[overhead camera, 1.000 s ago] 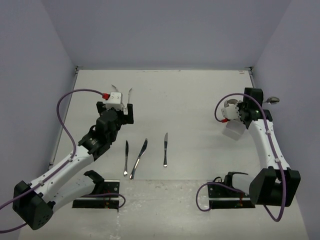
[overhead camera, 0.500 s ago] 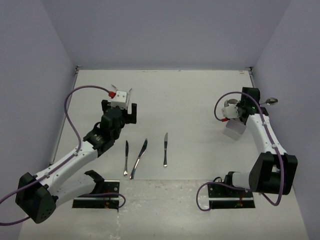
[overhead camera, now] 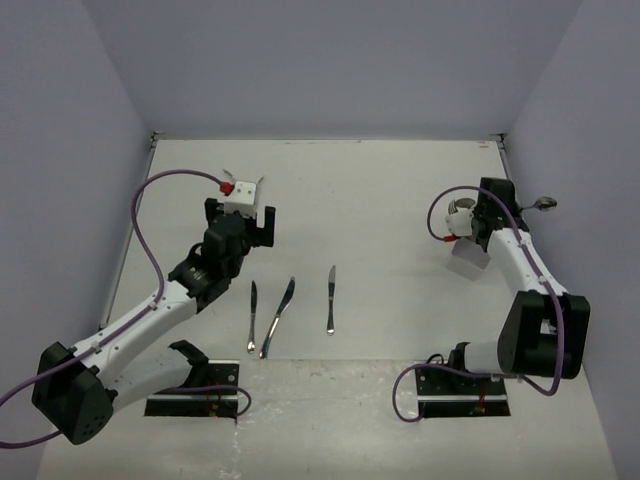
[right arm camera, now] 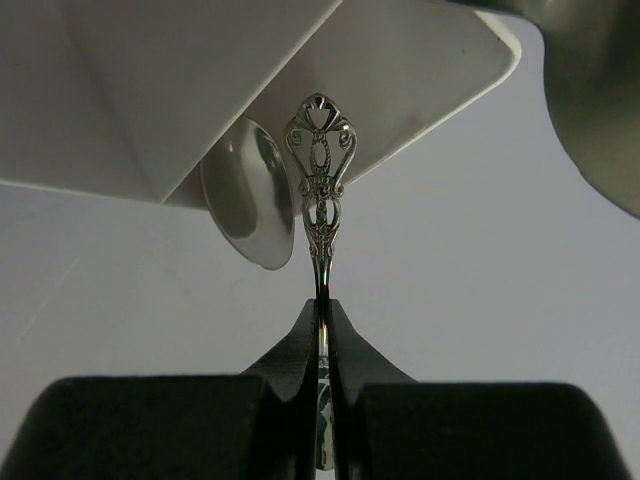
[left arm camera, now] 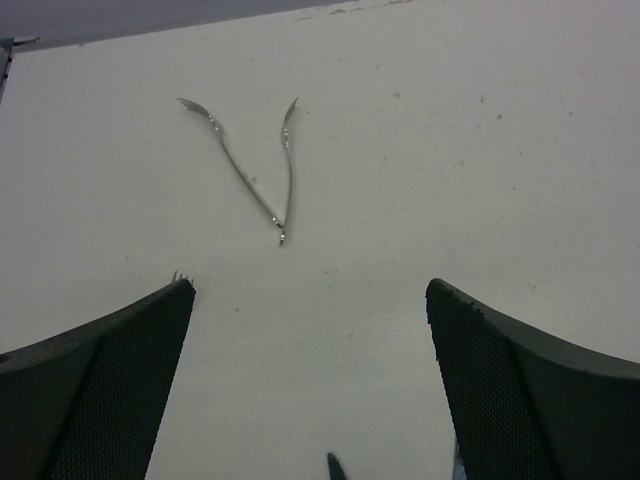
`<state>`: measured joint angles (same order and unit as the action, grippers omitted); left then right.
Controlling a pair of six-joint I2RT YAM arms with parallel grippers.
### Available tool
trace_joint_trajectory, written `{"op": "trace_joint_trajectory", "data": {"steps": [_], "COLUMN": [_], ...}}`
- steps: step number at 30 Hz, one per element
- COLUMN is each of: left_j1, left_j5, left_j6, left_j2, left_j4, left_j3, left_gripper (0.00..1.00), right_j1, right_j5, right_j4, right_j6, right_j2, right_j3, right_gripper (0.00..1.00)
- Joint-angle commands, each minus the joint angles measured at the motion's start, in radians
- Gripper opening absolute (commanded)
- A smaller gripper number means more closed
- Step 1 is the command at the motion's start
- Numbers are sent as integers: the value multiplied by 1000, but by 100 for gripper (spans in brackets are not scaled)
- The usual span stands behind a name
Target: Sort the eating utensils into containers
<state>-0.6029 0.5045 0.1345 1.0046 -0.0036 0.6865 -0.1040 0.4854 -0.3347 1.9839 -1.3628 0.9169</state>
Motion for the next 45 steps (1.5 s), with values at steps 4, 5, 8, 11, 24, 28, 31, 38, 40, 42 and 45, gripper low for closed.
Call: {"op": "trace_joint_trajectory", "data": {"steps": [4, 5, 8, 11, 24, 28, 31, 38, 40, 42, 45], "left_j1": [5, 5, 6, 6, 6, 6, 5, 5, 6, 5, 5], "left_j5": [11, 12, 11, 6, 5, 26, 6, -34, -52, -49, -50], "left_j6": [-27, -29, -39, -47, -78, -90, -85, -50, -44, -33, 3], "left_j2": [17, 15, 14, 19, -21, -46, -66, -86, -89, -89, -93], "left_j4": [48, 48, 60, 74, 65, 50, 57, 40, 34, 28, 5], "left_j3": [44, 44, 42, 44, 47, 48, 48, 79, 82, 84, 93], "left_gripper": [100, 100, 100, 100, 100, 100, 100, 100, 100, 100, 100], "right_j1": [13, 20, 41, 47, 50, 59, 81, 272, 283, 283, 311], "right_j5": [70, 61, 47, 42, 76, 33, -97, -651, -817, -1105, -1363], "right_j4": [67, 37, 14, 20, -36, -156, -231, 23, 25, -15, 124], "right_j6": [236, 224, 194, 181, 41, -43, -160, -889, -1286, -1492, -1730], "right_j2": [-33, -29, -10, 4, 103, 180, 269, 403, 362, 296, 174], "right_j3": [-4, -1, -27, -35, 106, 200, 275, 339, 396, 511, 583], "right_gripper": [1, 1, 5, 16, 99, 99, 99, 99, 99, 99, 99]}}
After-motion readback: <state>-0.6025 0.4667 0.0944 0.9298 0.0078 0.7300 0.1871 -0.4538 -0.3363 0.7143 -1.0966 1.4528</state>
